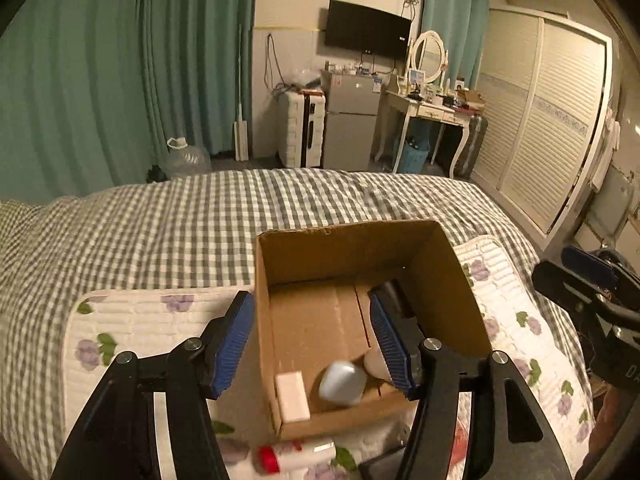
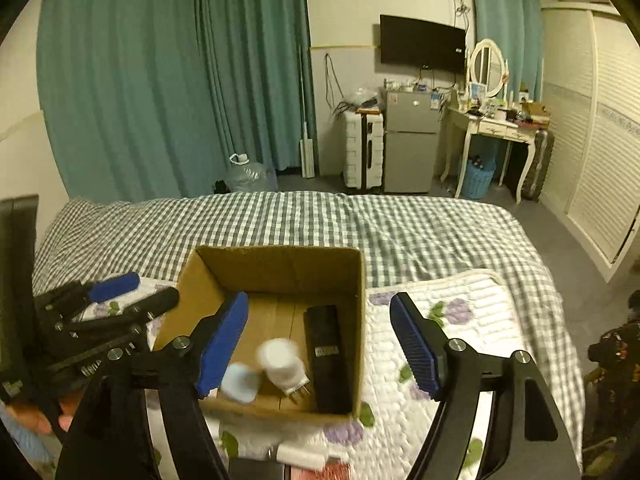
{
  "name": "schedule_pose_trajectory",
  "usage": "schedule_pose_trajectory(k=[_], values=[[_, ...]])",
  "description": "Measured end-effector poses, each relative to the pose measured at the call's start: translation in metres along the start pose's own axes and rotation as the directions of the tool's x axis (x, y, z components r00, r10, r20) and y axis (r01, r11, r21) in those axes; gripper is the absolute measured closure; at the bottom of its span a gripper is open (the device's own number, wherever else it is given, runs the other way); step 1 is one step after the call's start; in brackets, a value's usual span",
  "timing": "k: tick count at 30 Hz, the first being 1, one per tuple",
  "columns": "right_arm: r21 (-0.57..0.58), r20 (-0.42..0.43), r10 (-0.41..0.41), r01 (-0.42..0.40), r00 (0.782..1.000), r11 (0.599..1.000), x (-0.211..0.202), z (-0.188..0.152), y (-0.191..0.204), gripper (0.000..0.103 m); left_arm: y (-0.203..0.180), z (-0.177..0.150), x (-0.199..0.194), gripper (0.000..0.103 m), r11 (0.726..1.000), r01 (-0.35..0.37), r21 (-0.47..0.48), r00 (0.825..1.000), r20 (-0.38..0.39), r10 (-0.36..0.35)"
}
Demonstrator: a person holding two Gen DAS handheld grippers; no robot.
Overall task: Organize rigid objects
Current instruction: 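Lower both held items into the box and open both grippers, then grasp the pink Romantic Rose notebook with the right gripper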
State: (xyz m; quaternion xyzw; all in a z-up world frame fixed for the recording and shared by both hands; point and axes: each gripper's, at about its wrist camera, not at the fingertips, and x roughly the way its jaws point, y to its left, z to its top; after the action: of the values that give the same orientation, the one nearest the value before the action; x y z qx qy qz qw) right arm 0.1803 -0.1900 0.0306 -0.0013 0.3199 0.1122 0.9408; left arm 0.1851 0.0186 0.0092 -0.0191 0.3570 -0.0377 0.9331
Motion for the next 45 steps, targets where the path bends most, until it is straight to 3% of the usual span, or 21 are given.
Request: schedule_pose_trajectory(k=[6, 11, 17, 23, 30, 38, 40, 45], values=[[-0.028, -0.016, -0.027, 0.026, 1.0, 0.999, -0.035, -0.029, 0.003, 0.028, -0.006, -0.024, -0.027, 0.04, 0.999, -0.03, 0.025, 1.0, -0.004, 0.03], [-0.073, -0.076, -0.051, 0.046, 0.996, 0.996, -0.035, -0.072, 0.0, 0.028, -0.015, -0.059, -0.026, 0.04, 0.996, -0.066, 0.061, 0.997, -0.03, 0.067], [-0.038, -0.193, -0.036, 0.029, 0.981, 0.999, -0.009, -0.134, -0.014, 0.028, -0.019, -0.118, 0.002, 0.04, 0.997, -0.07, -0.012, 0.99, -0.122, 0.068], [-0.045, -0.295, -0.017, 0.003, 0.955, 0.999, 0.022, -0.185, -0.013, 0.028, -0.022, -0.161, 0.03, 0.04, 0.998, -0.067, -0.013, 0.975, -0.215, 0.063], [-0.067, -0.379, -0.008, -0.019, 0.925, 0.998, 0.052, -0.203, -0.003, 0.028, -0.015, -0.173, 0.04, 0.04, 0.997, -0.071, -0.02, 0.967, -0.247, 0.064], [-0.145, -0.452, -0.054, -0.013, 0.891, 0.989, 0.077, -0.214, 0.009, 0.026, -0.019, -0.179, 0.045, 0.04, 0.999, -0.042, -0.003, 0.961, -0.274, 0.039], [-0.152, -0.451, -0.062, -0.008, 0.89, 0.988, 0.077, -0.215, 0.01, 0.032, -0.021, -0.18, 0.045, 0.04, 0.999, -0.035, -0.001, 0.959, -0.28, 0.033], [-0.156, -0.414, -0.071, 0.005, 0.907, 0.988, 0.06, -0.213, 0.008, 0.032, -0.033, -0.179, 0.04, 0.04, 1.0, -0.011, 0.019, 0.96, -0.28, 0.016]])
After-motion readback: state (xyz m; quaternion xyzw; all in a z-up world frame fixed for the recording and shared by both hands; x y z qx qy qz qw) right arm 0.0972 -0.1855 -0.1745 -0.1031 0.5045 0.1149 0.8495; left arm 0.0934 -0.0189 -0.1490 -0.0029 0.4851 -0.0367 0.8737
